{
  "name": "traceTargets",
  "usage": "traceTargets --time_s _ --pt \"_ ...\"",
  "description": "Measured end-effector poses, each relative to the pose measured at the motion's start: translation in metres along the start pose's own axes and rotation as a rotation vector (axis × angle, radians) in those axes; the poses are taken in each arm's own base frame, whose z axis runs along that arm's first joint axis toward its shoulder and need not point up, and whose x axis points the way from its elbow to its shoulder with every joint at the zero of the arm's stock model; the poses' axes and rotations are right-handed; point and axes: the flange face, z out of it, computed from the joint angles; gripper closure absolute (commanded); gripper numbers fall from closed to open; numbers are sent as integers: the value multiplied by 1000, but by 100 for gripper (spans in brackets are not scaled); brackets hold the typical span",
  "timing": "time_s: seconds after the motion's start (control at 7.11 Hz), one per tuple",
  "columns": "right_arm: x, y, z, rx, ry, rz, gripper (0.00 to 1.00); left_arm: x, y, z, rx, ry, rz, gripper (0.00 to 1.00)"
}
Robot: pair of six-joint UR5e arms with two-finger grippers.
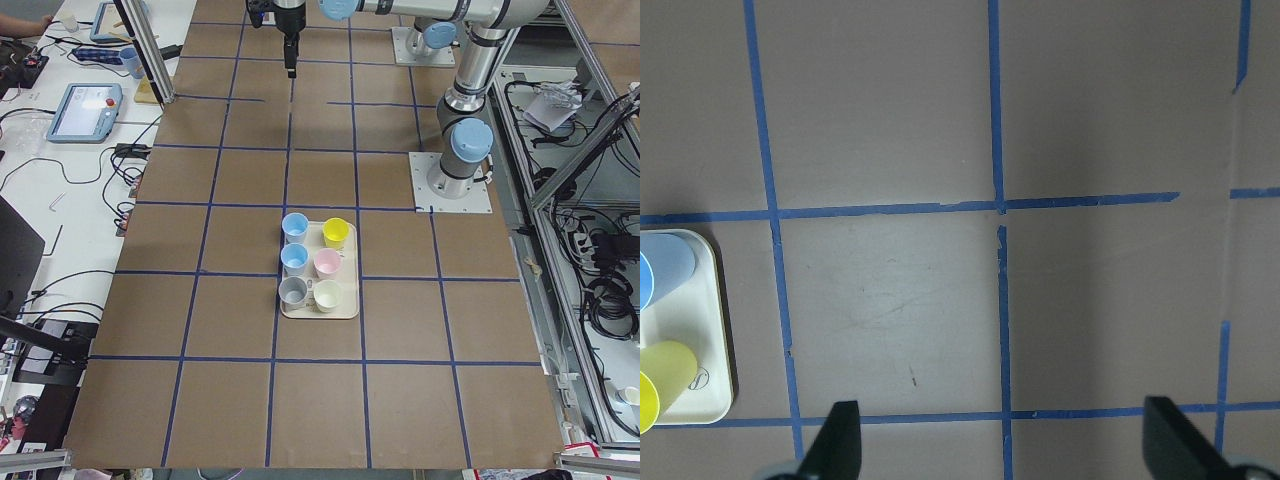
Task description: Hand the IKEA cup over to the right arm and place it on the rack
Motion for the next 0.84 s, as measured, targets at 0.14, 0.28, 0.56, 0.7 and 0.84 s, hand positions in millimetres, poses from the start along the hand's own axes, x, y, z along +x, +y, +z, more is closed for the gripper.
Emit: traceTargets --time_s 0.14,0.28,0.56,0.7,0.84 --pt "0 0 0 0 0 0 0 -8 -1 2 0 1 -12 0" --pt "0 0 0 0 0 -1 0 -33 -6 6 -4 8 -46 0" --pt "0 0 -1 3 1 -2 0 -107 -15 16 -16 19 -107 0" --pt "0 0 -2 3 1 -1 0 -135 -17 23 -27 22 -93 0" --pt "0 0 -2 3 0 -2 0 -161 -19 32 -42 28 -93 0"
